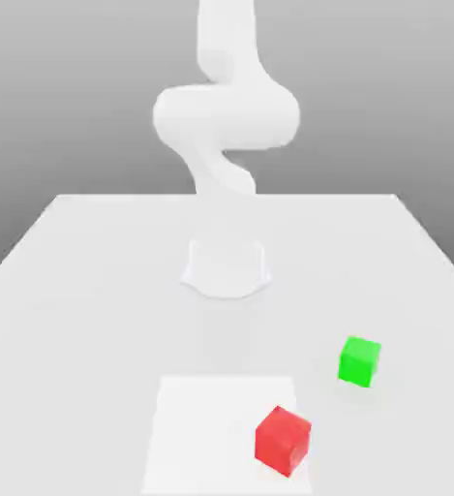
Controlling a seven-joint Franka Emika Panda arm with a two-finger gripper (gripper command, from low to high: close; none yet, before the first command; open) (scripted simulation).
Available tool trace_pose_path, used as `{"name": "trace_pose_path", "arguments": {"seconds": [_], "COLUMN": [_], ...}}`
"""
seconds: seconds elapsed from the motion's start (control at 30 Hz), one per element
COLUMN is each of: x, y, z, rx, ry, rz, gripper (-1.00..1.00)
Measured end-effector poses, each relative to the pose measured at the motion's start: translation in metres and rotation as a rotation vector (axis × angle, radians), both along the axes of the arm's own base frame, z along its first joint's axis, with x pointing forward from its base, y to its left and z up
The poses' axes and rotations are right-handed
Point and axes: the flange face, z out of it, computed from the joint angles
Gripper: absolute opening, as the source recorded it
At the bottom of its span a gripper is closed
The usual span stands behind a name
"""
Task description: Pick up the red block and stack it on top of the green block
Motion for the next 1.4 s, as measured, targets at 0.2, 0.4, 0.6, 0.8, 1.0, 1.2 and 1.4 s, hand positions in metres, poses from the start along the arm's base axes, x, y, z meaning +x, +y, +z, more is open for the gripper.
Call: {"name": "trace_pose_path", "arguments": {"seconds": [0.2, 0.4, 0.6, 0.8, 1.0, 1.2, 1.4], "x": [0.065, 0.095, 0.092, 0.067, 0.065, 0.064, 0.057], "y": [0.018, 0.041, 0.063, 0.068, 0.067, 0.067, 0.077], "z": [-0.114, -0.234, -0.354, -0.459, -0.519, -0.521, -0.461], "rx": [-0.069, -0.149, -0.243, -0.34, -0.347, -0.347, -0.352], "ry": [0.178, 0.344, 0.504, 0.646, 0.659, 0.66, 0.656], "rz": [0.21, 0.413, 0.618, 0.793, 0.807, 0.808, 0.838], "gripper": [0.0, 0.0, 0.0, 0.0, -1.0, -1.0, -1.0]}}
